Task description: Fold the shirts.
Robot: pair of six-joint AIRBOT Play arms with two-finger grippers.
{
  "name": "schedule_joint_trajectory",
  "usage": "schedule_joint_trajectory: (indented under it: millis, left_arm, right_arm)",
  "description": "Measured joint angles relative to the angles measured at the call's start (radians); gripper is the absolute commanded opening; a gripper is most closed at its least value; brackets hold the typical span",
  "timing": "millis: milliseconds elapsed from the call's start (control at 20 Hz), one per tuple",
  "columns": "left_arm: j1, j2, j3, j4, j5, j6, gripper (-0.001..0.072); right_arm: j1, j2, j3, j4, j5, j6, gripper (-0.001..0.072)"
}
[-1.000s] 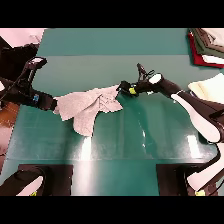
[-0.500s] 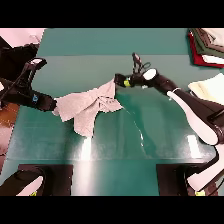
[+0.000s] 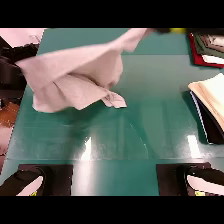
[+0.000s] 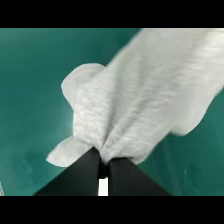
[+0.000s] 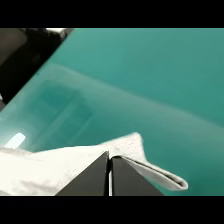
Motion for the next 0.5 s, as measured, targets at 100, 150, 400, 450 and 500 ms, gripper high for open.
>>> schedule_joint_trajectory:
  millis: [100, 150, 400, 450, 500]
  left_arm:
    - [0.0, 0.0, 0.116, 0.0, -0.029, 0.003, 0.0026]
    - [0.0, 0.0, 0.175, -0.005, -0.04, 0.005, 0.0026]
    - [-0.001, 0.013, 0.393, -0.092, -0.038, 0.008, 0.0025]
    - [-0.001, 0.017, 0.413, -0.13, -0.034, 0.008, 0.0025]
    - [-0.001, 0.019, 0.424, -0.166, -0.031, 0.008, 0.0025]
  right_arm:
    - [-0.033, 0.089, 0.077, -0.055, 0.078, 0.023, 0.0012]
    - [-0.048, 0.132, 0.114, -0.084, 0.108, 0.036, 0.0012]
    - [-0.145, 0.326, 0.186, -0.194, 0.17, 0.089, 0.0011]
    - [-0.174, 0.359, 0.177, -0.205, 0.176, 0.097, 0.0011]
    - [-0.203, 0.386, 0.166, -0.212, 0.18, 0.105, 0.0011]
